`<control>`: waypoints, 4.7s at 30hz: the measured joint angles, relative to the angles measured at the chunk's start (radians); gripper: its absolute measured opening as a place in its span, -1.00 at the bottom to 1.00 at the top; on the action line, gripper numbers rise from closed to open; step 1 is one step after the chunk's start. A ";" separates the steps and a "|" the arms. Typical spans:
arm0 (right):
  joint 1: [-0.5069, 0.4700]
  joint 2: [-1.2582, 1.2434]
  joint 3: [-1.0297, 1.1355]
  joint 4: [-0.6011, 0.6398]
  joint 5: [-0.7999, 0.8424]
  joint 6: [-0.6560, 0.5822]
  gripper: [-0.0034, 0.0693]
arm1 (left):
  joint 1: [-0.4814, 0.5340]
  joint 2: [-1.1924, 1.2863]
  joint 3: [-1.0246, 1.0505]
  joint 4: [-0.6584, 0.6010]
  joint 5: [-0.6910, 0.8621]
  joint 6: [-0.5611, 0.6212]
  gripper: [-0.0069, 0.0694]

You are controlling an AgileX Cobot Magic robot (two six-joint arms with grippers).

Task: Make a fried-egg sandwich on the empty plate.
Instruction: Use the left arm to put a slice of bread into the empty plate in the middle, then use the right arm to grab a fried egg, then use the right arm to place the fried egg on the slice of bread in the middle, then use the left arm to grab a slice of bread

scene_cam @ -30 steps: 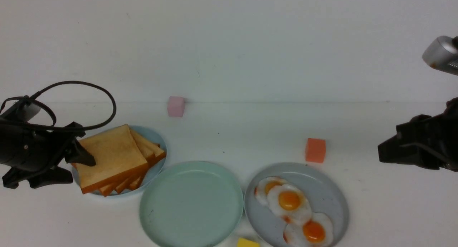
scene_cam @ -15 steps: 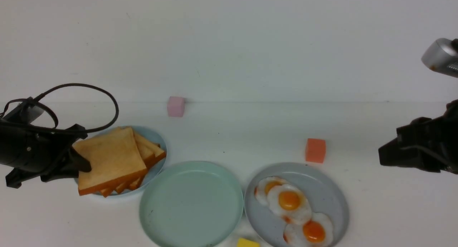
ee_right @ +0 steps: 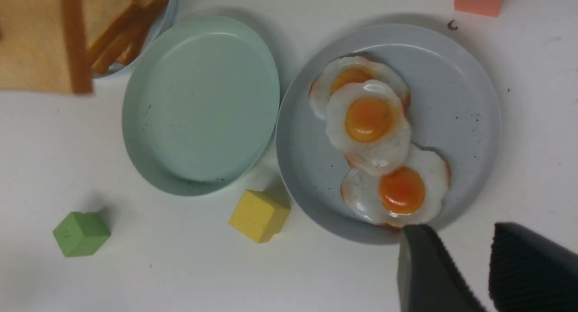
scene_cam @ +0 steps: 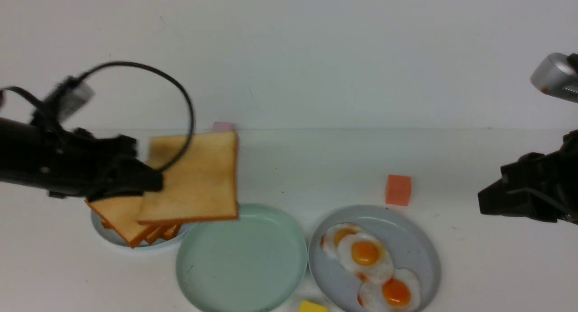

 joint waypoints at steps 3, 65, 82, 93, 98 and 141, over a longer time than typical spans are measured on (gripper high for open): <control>0.000 0.000 0.000 0.000 -0.011 0.000 -0.24 | -0.091 0.031 0.020 0.027 -0.052 -0.018 -0.56; -0.110 0.947 -0.256 0.520 0.048 -0.781 -0.27 | -0.707 -0.299 -0.055 0.510 0.027 -0.309 -0.85; -0.089 0.819 -0.300 0.523 0.101 -0.766 -0.78 | -0.707 -0.461 -0.010 0.774 0.096 -0.554 -0.85; 0.216 0.882 -0.533 0.463 0.003 -0.592 -0.78 | -0.707 -0.693 0.207 0.852 0.109 -0.768 -0.85; 0.292 0.991 -0.587 0.454 -0.063 -0.571 -0.78 | -0.707 -0.774 0.225 0.876 0.130 -0.820 -0.85; 0.338 0.367 -0.518 -0.128 0.186 -0.102 0.70 | 0.078 -0.296 0.165 0.325 -0.120 -0.633 -0.84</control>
